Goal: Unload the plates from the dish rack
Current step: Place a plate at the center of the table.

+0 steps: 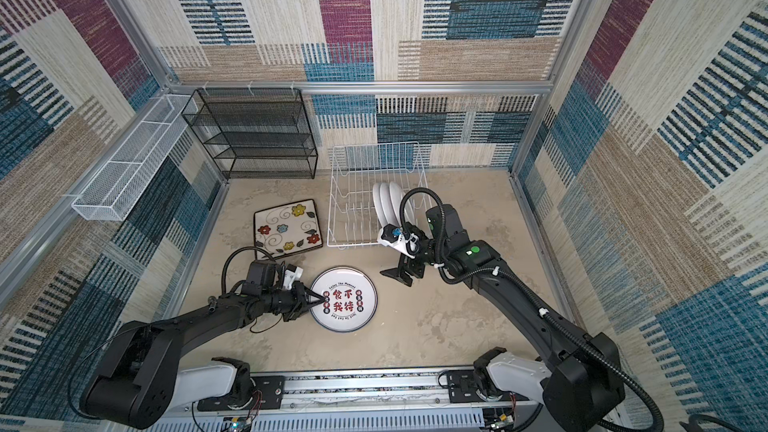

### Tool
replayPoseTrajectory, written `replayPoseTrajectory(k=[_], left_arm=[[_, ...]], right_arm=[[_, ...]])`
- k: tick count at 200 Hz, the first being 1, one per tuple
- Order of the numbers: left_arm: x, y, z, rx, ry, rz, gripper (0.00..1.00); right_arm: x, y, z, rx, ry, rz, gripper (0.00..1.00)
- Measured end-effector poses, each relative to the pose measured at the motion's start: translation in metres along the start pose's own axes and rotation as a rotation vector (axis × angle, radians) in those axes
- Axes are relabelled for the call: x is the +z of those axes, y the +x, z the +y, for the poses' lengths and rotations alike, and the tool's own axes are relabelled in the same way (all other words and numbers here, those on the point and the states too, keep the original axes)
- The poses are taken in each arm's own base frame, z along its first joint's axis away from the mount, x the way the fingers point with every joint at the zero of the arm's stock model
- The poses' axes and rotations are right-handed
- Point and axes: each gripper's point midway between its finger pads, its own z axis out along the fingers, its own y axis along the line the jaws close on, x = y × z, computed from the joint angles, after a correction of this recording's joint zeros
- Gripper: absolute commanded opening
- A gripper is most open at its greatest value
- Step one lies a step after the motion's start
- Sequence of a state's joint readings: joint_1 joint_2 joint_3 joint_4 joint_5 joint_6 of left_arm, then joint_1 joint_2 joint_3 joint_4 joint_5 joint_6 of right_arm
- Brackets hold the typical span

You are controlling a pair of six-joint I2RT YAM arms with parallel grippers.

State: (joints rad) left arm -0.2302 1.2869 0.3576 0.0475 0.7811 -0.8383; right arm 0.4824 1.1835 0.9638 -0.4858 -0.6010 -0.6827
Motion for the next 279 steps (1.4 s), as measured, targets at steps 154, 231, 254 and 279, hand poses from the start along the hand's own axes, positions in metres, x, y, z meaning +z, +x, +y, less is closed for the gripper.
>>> replayPoseTrajectory(k=[154,231,254,279], left_arm=[[-0.006,-0.009,0.010,-0.033,-0.153,-0.016,0.64],[-0.016,-0.010,0.023,-0.044,-0.281,-0.025,0.65],[-0.027,-0.013,0.026,-0.043,-0.334,-0.064,0.66],[-0.043,-0.019,0.013,-0.009,-0.346,-0.132,0.66]], right_arm=[[0.006,0.010,-0.001,-0.010,-0.004,0.034,1.00],[0.005,0.011,-0.003,-0.012,0.009,0.041,1.00],[0.003,0.008,-0.003,-0.018,0.015,0.035,1.00],[0.001,0.007,-0.003,-0.023,0.021,0.031,1.00]])
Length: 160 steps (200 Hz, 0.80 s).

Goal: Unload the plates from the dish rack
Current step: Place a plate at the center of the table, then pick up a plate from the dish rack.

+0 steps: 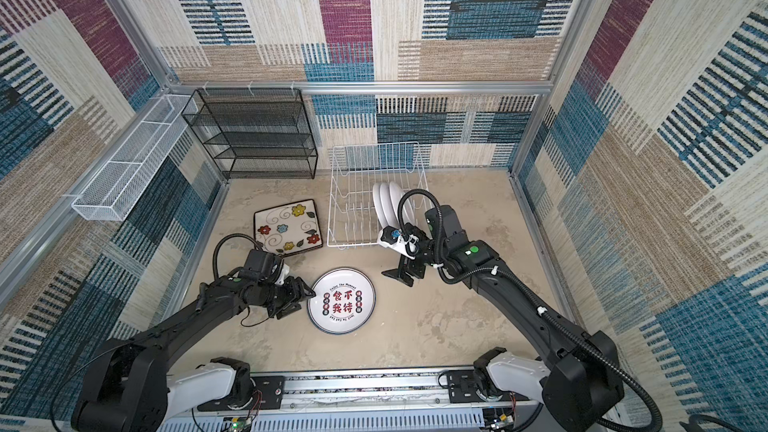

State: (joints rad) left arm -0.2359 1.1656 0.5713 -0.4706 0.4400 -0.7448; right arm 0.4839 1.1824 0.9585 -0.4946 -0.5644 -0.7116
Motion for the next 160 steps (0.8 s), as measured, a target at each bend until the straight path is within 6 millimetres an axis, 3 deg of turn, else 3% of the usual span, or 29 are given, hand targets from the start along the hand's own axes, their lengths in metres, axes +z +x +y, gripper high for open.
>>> replayPoseTrajectory(k=[35,111,137,160], left_arm=[[-0.037,-0.019,-0.025,0.042,0.018,-0.117,0.66],[-0.124,-0.064,-0.117,0.191,0.139,-0.297,0.66],[-0.142,-0.075,-0.150,0.256,0.180,-0.320,0.66],[-0.145,-0.078,-0.179,0.311,0.208,-0.305,0.66]], right_arm=[[-0.005,-0.003,-0.001,-0.013,0.023,-0.009,1.00],[-0.014,-0.017,-0.015,0.005,0.112,-0.050,1.00],[-0.016,-0.020,-0.020,0.033,0.137,-0.057,1.00],[-0.018,-0.022,-0.028,0.061,0.170,-0.059,1.00]])
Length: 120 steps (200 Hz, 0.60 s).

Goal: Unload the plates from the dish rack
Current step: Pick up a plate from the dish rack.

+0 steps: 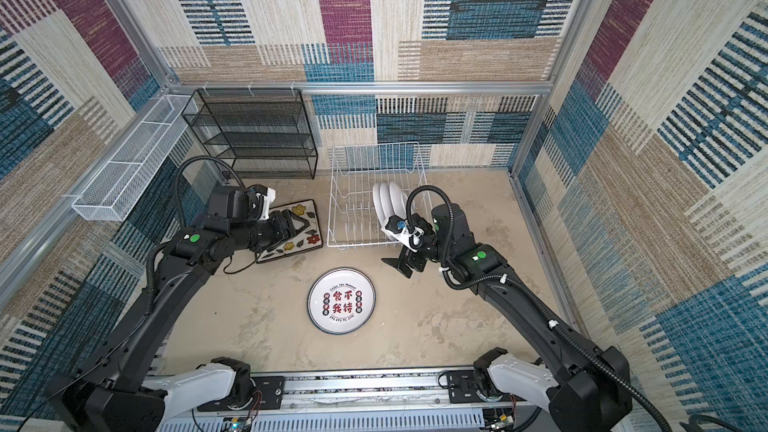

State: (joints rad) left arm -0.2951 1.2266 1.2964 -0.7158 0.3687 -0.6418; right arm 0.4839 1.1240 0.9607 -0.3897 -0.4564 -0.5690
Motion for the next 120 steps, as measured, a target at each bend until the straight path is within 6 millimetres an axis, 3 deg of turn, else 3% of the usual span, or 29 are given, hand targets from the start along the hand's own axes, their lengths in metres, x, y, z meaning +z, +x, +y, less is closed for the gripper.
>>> replayPoseTrajectory(k=[44,82,120], left_arm=[[0.033,-0.004,-0.037,0.077,0.034,0.072,0.65],[0.074,0.000,-0.052,0.103,0.041,0.136,0.63],[0.115,0.002,-0.065,0.114,0.051,0.185,0.60]], right_arm=[[-0.001,0.001,-0.020,0.086,0.061,0.014,1.00],[-0.010,0.009,-0.041,0.170,0.115,0.018,1.00],[-0.016,0.014,-0.047,0.216,0.131,0.013,1.00]])
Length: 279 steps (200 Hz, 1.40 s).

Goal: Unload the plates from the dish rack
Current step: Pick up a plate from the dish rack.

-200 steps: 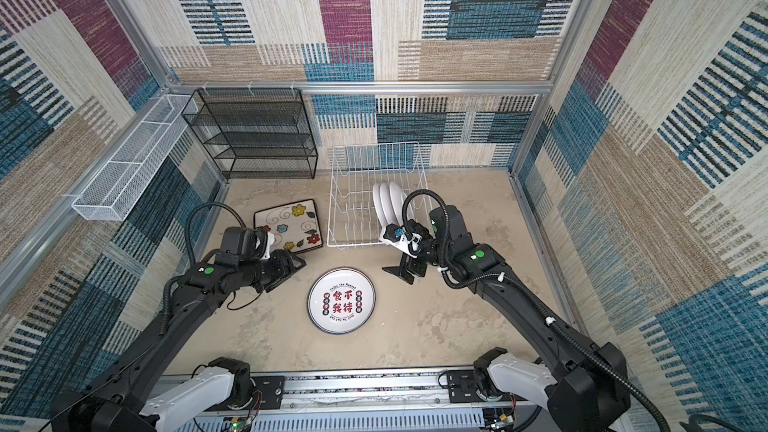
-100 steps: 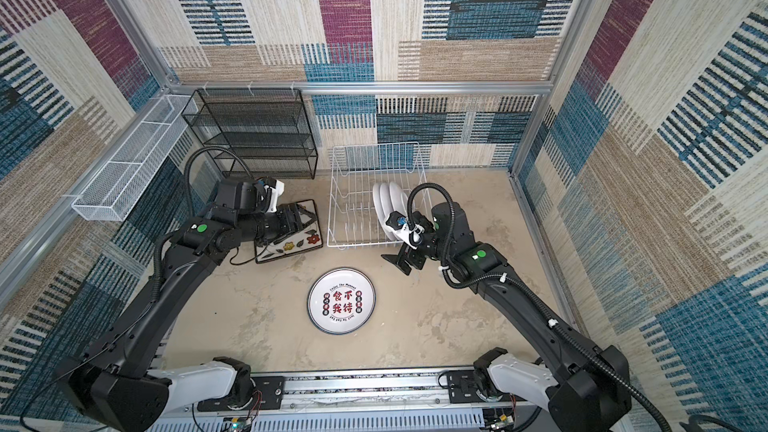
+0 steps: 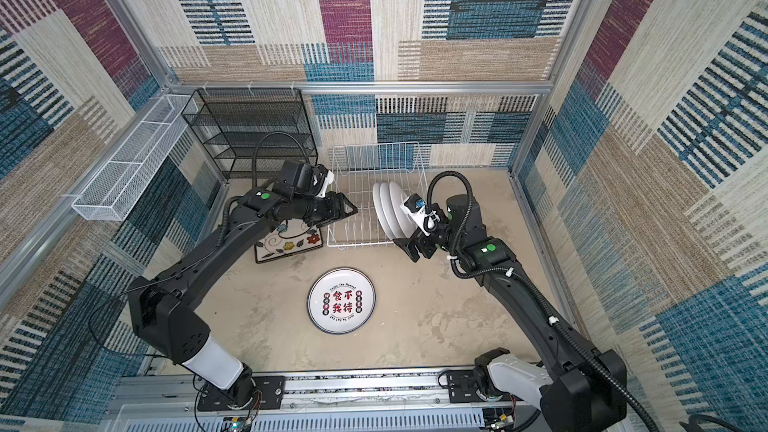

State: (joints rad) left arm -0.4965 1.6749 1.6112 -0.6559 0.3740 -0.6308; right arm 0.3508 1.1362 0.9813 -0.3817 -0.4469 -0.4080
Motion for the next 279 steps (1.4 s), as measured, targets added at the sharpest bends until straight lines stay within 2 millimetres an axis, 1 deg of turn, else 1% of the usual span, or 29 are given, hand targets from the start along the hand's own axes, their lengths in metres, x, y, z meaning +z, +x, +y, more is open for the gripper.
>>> replayPoseTrajectory(k=[30,60,74,96,127,174,224,279], left_arm=[[0.029,-0.008,-0.007,-0.012,0.022,0.027,0.55],[0.054,-0.015,-0.006,-0.020,0.022,0.047,0.49],[0.062,-0.018,-0.006,-0.020,0.022,0.050,0.46],[0.072,-0.021,-0.004,-0.026,0.016,0.055,0.43],[0.087,-0.021,0.004,-0.044,0.000,0.069,0.38],[0.099,-0.025,0.007,-0.063,-0.007,0.074,0.37],[0.105,-0.027,0.009,-0.076,-0.009,0.073,0.37],[0.118,-0.032,0.011,-0.082,-0.012,0.065,0.36]], right_arm=[[-0.002,0.005,-0.003,0.020,0.008,0.003,1.00],[-0.004,0.007,-0.006,0.028,0.019,0.003,1.00],[-0.005,0.006,-0.008,0.029,0.024,0.001,1.00],[-0.006,0.007,-0.010,0.030,0.033,0.002,1.00],[-0.008,0.007,-0.012,0.030,0.042,0.001,1.00],[-0.008,0.006,-0.013,0.027,0.047,0.000,1.00],[-0.008,0.004,-0.015,0.021,0.053,-0.015,1.00],[-0.008,0.001,-0.016,0.021,0.058,-0.026,1.00]])
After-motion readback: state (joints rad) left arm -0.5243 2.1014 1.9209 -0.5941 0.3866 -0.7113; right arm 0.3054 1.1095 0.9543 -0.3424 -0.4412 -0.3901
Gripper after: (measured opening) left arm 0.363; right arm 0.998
